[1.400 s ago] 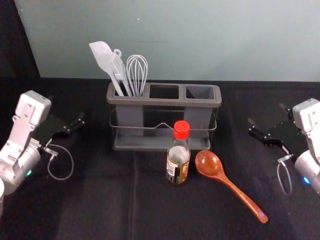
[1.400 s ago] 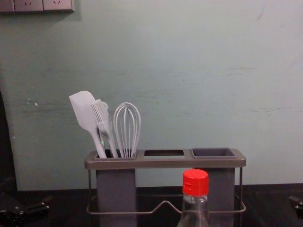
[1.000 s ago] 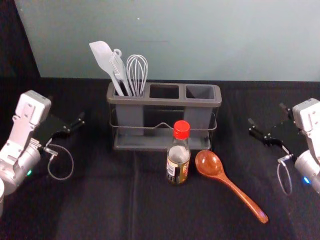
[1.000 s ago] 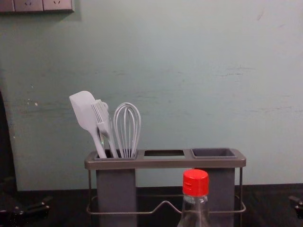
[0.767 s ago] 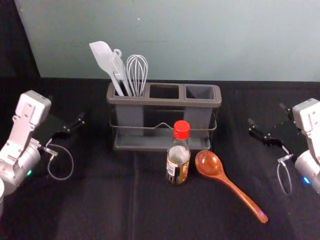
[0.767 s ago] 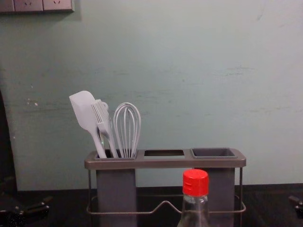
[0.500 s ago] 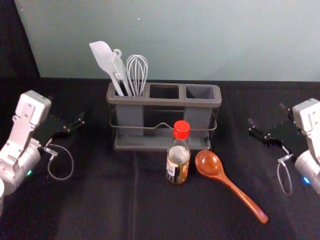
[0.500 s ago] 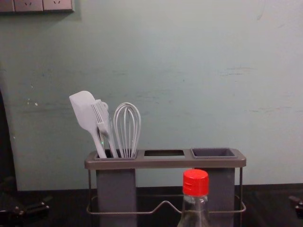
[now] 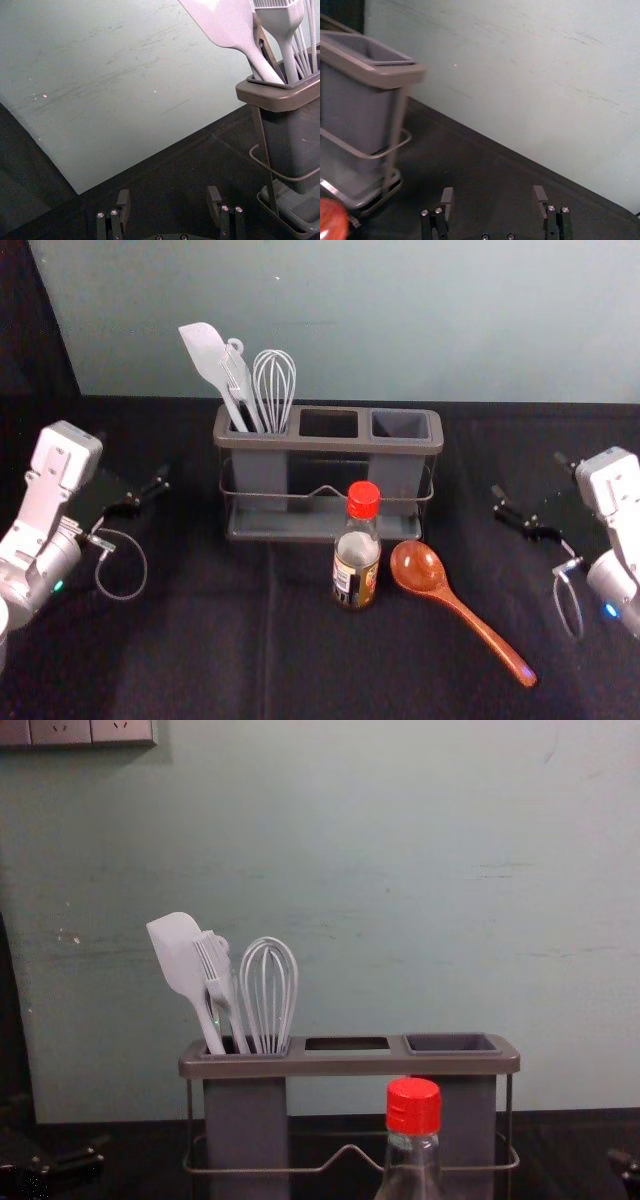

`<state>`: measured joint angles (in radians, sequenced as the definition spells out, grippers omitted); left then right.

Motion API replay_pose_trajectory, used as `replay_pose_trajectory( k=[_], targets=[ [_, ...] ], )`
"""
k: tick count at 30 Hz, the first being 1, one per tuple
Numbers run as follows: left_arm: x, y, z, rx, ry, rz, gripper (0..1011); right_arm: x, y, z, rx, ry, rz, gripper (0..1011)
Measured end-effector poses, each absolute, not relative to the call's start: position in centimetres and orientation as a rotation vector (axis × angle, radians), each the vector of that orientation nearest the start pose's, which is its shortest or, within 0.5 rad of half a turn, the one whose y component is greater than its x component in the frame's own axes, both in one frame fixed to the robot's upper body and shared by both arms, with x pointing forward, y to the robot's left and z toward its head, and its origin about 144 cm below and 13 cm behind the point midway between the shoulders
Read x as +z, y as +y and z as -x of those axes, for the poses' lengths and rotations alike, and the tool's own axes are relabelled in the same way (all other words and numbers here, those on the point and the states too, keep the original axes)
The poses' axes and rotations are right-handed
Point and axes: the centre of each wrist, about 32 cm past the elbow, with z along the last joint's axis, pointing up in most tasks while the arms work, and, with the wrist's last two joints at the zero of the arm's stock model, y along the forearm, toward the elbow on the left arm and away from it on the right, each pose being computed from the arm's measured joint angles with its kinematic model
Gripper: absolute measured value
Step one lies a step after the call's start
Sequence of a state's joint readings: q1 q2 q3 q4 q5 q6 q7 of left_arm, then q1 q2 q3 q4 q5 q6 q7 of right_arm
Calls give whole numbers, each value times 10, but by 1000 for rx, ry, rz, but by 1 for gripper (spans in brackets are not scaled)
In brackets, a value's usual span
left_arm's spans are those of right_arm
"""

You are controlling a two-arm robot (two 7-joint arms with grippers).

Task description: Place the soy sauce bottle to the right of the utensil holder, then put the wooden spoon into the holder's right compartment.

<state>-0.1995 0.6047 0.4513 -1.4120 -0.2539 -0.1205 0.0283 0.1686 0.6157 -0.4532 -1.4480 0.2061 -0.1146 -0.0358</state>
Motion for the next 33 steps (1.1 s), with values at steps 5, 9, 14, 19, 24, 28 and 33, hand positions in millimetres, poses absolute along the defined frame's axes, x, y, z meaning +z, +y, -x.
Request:
replay_pose_trajectory(
  k=[5, 9, 14, 19, 24, 28, 33],
  targets=[
    [1140, 310, -489, 1248, -285, -304, 1005, 1139, -302, -465, -1189, -332, 333, 1004],
    [1140, 310, -489, 1248, -285, -304, 1005, 1142, -300, -454, -1137, -344, 327, 1004],
    [1140, 310, -489, 1248, -285, -304, 1005, 1149, -298, -443, -1059, -342, 320, 1004],
    [1140, 310, -489, 1248, -285, -304, 1005, 1155, -295, -437, -964, -300, 288, 1004],
    [1140, 310, -489, 1248, -285, -304, 1005, 1157, -289, -436, -873, -266, 213, 1004],
    [1140, 310, -489, 1248, -285, -304, 1005, 1158, -282, -437, -820, -248, 160, 1004],
    [1140, 310, -489, 1248, -285, -304, 1005, 1157, -268, -441, -762, -211, 93, 1004]
  ],
)
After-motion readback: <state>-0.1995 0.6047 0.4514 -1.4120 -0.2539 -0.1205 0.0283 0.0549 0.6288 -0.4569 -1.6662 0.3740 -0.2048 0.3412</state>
